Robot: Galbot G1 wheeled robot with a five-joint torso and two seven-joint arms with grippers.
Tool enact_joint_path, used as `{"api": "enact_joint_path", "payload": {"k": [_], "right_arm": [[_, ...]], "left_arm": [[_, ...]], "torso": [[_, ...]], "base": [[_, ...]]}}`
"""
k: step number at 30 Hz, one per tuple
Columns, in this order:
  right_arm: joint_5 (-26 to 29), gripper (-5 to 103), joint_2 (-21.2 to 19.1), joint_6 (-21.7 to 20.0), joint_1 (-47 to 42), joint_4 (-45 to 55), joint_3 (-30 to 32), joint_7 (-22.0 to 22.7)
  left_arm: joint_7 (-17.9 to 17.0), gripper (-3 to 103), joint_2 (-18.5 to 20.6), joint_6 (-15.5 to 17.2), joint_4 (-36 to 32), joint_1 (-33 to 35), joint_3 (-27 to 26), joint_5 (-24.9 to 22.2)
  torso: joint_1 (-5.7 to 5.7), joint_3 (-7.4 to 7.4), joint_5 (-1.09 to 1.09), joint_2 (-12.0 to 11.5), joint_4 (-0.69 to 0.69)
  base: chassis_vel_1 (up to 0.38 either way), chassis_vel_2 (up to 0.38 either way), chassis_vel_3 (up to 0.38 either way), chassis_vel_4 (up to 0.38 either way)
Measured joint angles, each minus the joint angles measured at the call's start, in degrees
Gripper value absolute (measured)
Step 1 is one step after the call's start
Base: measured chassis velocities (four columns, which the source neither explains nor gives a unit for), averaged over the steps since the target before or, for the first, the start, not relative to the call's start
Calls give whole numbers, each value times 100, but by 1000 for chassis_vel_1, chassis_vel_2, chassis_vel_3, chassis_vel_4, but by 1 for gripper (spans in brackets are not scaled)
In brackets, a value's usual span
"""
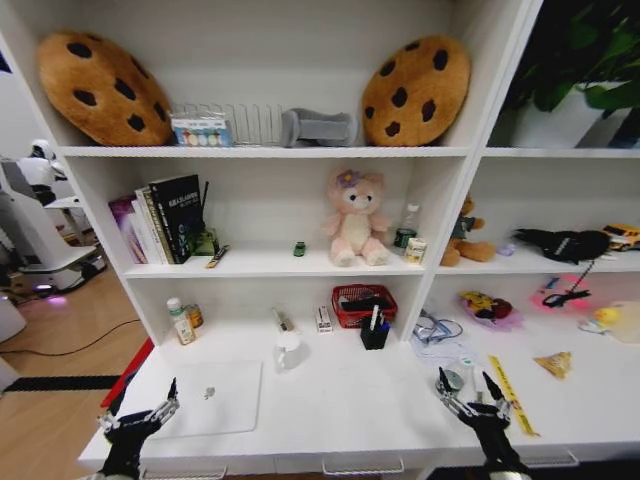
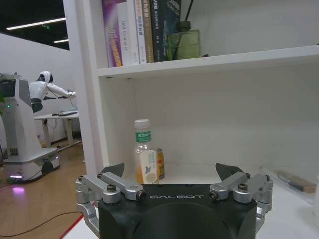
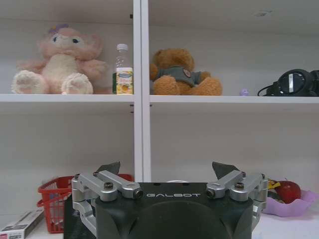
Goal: Organize the objects on the table.
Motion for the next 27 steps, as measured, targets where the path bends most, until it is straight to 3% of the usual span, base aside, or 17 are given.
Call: {"api": "enact_joint_path", "payload": {"k": [9, 12, 17, 27], "right_arm": [[-267, 100, 59, 255, 32, -57, -131, 72], [-259, 100, 58, 268, 25, -57, -123, 91], [-255, 100, 82, 328, 21, -90, -130, 91], [-278, 100, 100, 379, 67, -140, -175, 132]], "left_arm": [[12, 100, 18, 3, 35, -4, 3, -8], [26, 100, 13, 5, 37, -6, 17, -7], [30, 100, 13, 5, 54, -9, 22, -3], [32, 100, 58, 16, 103, -40, 39, 3]], "torso": [[-2, 0, 6, 0, 5], [-1, 0, 0, 0, -7], [1, 0, -1, -1, 4], [-1, 0, 5, 0, 0]], "base": [[-194, -222, 243, 213], [0, -93, 22, -21], [40, 56, -57, -53], [113, -86, -125, 97]]}}
